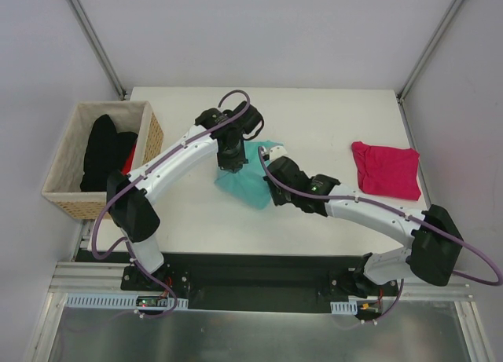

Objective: Fold and stack the t-shirts
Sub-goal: Fold the long partially folded tshirt into a neat square

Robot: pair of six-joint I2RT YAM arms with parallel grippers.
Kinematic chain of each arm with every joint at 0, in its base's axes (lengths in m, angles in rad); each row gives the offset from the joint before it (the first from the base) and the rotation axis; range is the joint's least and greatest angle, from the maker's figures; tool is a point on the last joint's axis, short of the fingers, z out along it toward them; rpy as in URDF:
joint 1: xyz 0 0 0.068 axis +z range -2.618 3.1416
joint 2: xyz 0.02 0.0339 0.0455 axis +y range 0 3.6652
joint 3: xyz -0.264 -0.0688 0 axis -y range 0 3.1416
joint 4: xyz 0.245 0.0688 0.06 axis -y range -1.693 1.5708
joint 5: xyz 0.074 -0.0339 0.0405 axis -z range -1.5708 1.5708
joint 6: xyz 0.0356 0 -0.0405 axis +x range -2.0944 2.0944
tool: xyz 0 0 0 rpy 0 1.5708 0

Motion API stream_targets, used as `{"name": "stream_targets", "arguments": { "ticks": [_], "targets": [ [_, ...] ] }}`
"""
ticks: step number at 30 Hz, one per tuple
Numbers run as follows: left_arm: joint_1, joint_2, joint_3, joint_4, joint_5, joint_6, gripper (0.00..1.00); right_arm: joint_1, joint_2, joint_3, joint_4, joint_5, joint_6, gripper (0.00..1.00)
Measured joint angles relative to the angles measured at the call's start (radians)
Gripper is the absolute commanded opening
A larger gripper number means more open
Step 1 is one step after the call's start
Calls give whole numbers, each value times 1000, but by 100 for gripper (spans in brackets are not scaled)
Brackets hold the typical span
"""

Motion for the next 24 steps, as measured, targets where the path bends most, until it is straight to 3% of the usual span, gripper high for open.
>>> {"name": "stream_targets", "arguments": {
  "ticks": [24],
  "targets": [
    [0,2,53,-4,85,0,0,-10,-8,127,-142,159,-53,1]
  ]
}}
